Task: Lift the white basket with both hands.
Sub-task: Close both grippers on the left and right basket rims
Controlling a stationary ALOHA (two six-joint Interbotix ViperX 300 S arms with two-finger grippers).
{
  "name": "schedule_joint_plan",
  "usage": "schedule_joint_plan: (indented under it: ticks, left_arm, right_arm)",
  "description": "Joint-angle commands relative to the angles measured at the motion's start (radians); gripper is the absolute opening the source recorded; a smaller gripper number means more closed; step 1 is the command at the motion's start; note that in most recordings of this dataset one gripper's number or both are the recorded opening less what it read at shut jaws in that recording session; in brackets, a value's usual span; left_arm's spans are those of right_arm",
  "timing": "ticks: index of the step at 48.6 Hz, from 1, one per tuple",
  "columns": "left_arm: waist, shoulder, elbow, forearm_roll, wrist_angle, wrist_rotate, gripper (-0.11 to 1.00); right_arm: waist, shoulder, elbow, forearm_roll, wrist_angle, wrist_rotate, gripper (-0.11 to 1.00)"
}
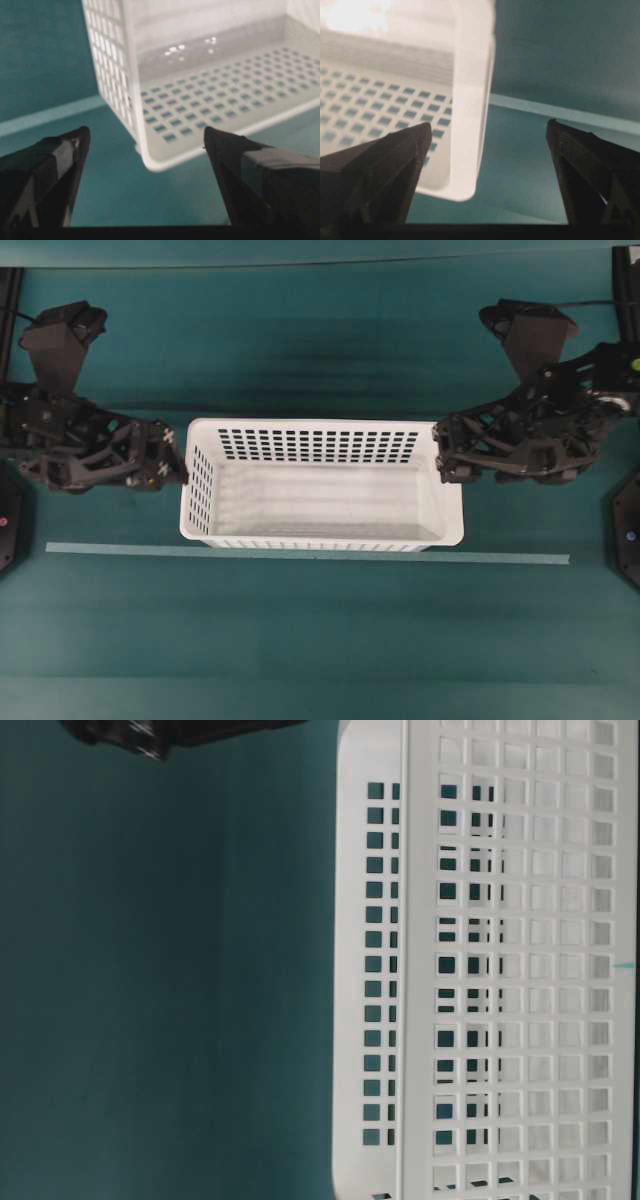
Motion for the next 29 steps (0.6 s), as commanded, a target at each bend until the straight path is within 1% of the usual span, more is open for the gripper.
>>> schedule_joint_plan:
  ticks: [1, 9, 18, 29]
  left_arm:
    - [0.012, 0.041, -0.018, 0.006, -0.015, -0.005, 0.95]
    - [0.012, 0.107, -0.02, 0.006, -0.04, -0.006, 0.95]
    - [0.012, 0.199, -0.009, 0.006, -0.077, -0.006, 0.95]
    - [0.017, 0.328, -0.008, 0.005, -0.184, -0.005, 0.95]
  right_arm:
    - [0.003, 0.046, -0.009, 0.003, -0.006, 0.02, 0.95]
    - [0.009, 0.081, -0.002, -0.002, -0.044, 0.028, 0.95]
    - [0.023, 0.146, 0.021, -0.002, -0.143, 0.032, 0.95]
    - [0.032, 0.233, 0.058, -0.002, -0.239, 0.031, 0.95]
